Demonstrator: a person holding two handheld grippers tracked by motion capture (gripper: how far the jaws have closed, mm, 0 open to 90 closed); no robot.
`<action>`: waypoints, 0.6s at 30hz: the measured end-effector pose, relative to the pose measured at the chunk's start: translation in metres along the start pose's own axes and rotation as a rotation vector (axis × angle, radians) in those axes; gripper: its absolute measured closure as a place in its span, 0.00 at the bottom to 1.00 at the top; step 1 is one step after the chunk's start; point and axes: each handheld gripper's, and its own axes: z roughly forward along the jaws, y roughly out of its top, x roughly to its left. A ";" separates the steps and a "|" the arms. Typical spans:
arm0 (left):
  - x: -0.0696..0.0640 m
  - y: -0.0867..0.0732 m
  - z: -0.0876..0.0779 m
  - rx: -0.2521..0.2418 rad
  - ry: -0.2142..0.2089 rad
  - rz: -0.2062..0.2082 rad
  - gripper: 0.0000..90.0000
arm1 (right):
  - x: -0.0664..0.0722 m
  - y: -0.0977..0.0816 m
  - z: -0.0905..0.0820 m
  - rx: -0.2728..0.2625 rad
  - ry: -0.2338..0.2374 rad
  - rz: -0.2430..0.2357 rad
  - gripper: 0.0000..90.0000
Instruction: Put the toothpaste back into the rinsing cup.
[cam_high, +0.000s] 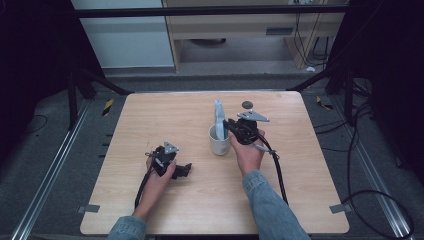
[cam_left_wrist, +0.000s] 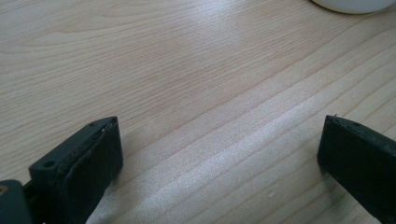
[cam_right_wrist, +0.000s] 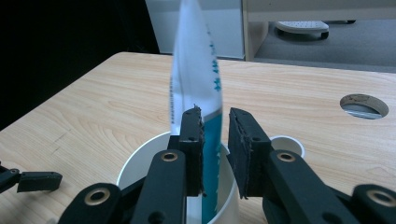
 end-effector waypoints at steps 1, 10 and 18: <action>0.000 0.000 0.000 0.000 0.000 0.000 0.00 | 0.000 0.000 0.000 0.000 0.000 0.001 0.84; 0.000 0.000 0.000 0.000 0.000 0.000 0.00 | 0.001 -0.001 0.000 0.002 0.003 -0.001 0.85; 0.000 0.000 0.000 0.000 0.000 0.000 0.00 | 0.002 0.000 -0.002 0.006 -0.001 -0.017 0.85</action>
